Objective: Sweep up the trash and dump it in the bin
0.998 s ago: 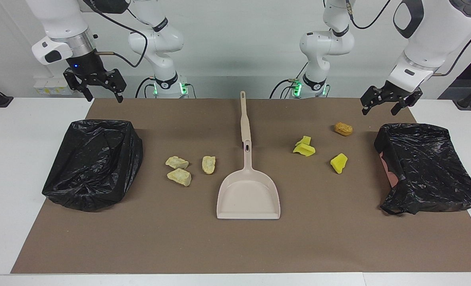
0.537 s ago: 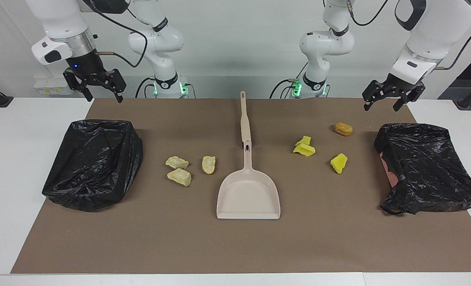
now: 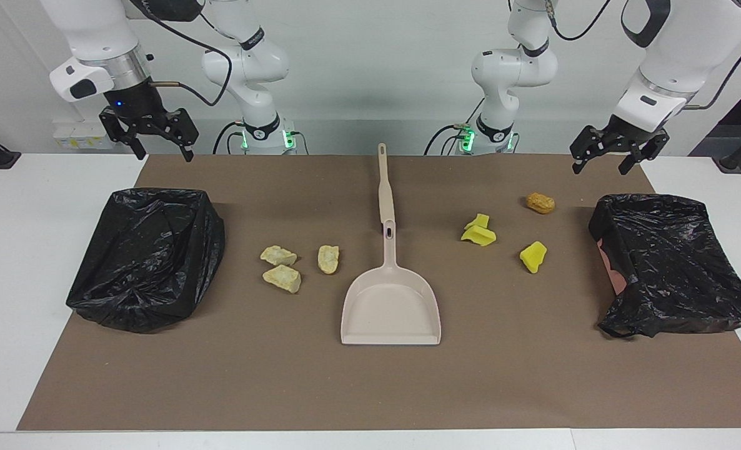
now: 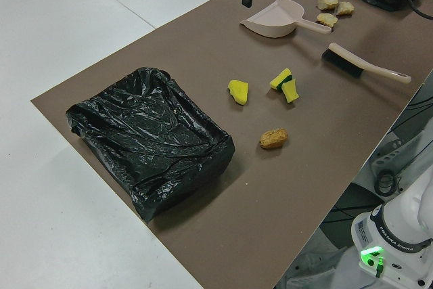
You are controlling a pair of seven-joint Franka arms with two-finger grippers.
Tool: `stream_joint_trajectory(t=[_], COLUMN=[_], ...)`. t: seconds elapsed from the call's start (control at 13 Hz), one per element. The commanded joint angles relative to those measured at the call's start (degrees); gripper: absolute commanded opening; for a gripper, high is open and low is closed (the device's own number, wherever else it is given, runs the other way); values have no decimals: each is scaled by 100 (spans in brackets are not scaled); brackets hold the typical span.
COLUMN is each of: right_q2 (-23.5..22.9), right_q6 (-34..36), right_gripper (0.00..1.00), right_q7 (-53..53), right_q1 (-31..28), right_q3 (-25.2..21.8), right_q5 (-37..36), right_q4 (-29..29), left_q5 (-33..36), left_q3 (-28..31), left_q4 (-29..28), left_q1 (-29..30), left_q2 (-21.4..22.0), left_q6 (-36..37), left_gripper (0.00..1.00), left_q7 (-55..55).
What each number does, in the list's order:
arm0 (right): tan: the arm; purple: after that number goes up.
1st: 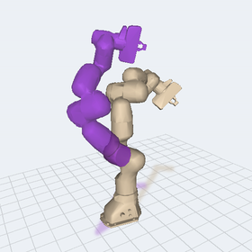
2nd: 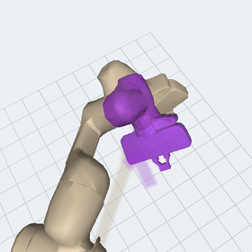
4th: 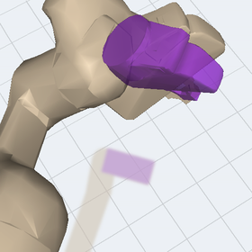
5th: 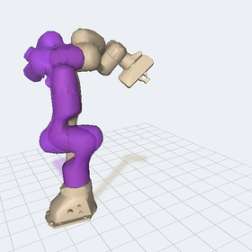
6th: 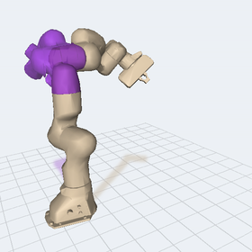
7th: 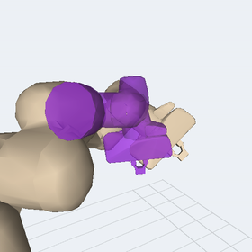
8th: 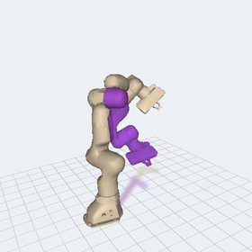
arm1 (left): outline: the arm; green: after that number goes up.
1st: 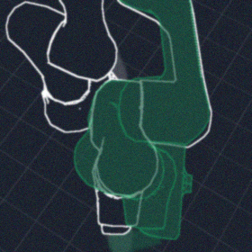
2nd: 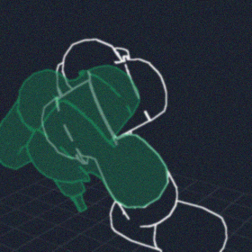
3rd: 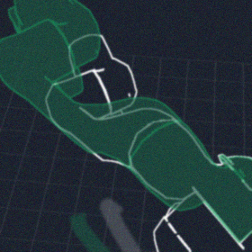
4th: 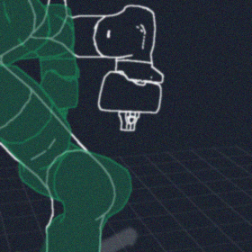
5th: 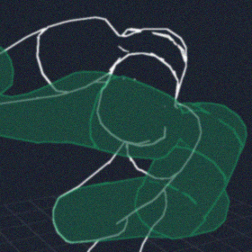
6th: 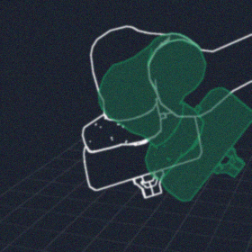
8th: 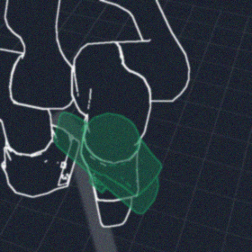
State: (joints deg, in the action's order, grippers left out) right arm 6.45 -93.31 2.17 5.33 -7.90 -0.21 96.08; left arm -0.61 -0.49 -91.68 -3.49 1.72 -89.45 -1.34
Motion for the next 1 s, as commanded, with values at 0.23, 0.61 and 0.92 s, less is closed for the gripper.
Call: stream_joint_trajectory(t=[0.23, 0.61, 0.92], right_q2=[67, 67, 67], right_q6=[41, 49, 58], right_gripper=[100, 100, 100], right_q7=[-103, -103, -103], right_q1=[-85, -85, -85], right_q3=[25, 25, 25], right_q5=[127, 127, 127], right_q4=[68, 68, 68], left_q5=[-88, -360, -483], left_q3=[-56, -56, -56], left_q4=[-525, -1710, -2492], left_q1=[-538, -1539, -2374], left_q2=[171, 592, 724], left_q6=[-19, -932, -1371], left_gripper=[100, 100, 100], left_q7=[-225, -384, -349])
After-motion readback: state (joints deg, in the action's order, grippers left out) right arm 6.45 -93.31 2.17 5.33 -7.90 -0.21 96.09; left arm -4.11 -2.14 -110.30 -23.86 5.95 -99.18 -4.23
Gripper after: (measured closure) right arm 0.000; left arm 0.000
